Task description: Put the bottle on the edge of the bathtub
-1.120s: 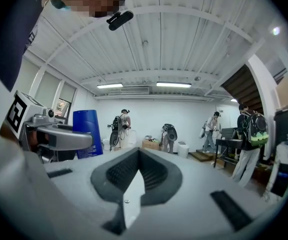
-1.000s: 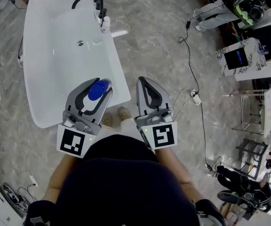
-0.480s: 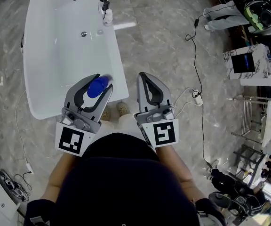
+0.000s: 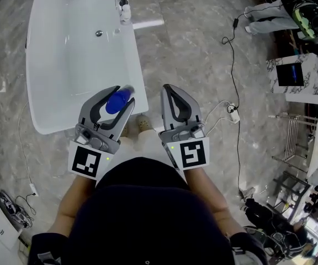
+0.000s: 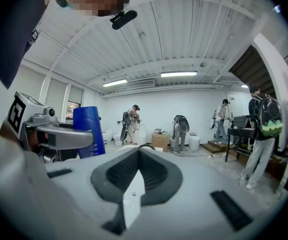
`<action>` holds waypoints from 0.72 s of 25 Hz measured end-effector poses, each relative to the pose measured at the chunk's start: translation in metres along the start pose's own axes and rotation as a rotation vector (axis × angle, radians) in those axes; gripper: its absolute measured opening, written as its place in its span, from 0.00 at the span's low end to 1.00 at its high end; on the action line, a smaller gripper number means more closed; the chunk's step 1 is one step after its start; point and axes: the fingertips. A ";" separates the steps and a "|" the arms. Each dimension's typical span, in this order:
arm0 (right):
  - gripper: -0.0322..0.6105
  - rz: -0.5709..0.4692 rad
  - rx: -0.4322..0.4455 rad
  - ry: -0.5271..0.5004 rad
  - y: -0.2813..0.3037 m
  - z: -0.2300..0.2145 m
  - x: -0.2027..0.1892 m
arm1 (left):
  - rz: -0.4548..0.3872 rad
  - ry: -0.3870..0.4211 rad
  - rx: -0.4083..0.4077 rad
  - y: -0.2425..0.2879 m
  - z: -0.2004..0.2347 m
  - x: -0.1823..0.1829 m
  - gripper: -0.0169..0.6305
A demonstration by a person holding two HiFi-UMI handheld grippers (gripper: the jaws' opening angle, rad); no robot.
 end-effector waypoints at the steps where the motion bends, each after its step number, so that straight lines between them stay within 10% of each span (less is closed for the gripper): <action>1: 0.05 0.005 0.004 0.002 0.000 -0.002 -0.003 | 0.001 -0.004 -0.001 0.002 -0.002 -0.002 0.26; 18: 0.05 0.088 0.030 -0.002 0.025 -0.030 -0.078 | 0.034 -0.011 -0.074 0.033 -0.024 -0.076 0.26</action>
Point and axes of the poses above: the fingertips, and each gripper's own axes: y forward along the fingers, z to its left, x out of its top, and after that the axes turned 15 degrees about y, right-handed
